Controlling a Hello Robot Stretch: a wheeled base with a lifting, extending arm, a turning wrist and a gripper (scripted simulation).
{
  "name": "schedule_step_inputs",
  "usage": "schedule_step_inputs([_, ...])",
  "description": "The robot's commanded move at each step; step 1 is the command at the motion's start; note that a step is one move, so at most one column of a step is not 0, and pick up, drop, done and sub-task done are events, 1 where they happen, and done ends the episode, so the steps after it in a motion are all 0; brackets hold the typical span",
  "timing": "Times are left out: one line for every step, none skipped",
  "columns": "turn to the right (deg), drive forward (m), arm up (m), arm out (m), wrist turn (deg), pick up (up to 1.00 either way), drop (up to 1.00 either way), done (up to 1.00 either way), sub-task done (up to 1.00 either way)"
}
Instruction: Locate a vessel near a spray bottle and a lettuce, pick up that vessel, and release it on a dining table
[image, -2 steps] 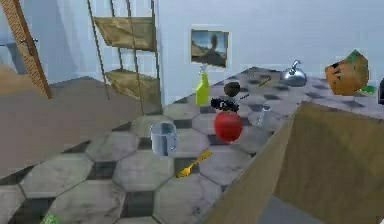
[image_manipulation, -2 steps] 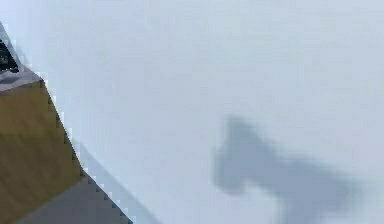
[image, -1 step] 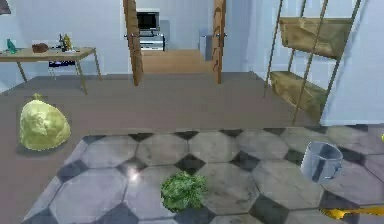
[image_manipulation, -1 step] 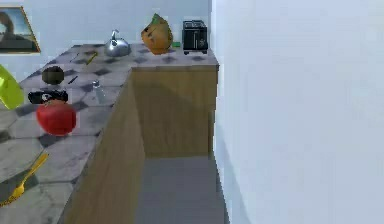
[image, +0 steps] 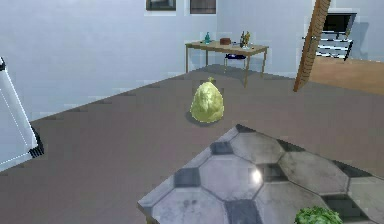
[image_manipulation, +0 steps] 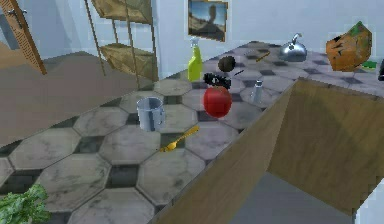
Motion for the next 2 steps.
schedule_step_inputs([0.0, 0.0, 0.5, 0.0, 0.0, 0.0, 0.0, 0.0, 0.0])
schedule_step_inputs([0.0, 0.0, 0.38, 0.0, 0.0, 0.0, 0.0, 0.0, 0.0])
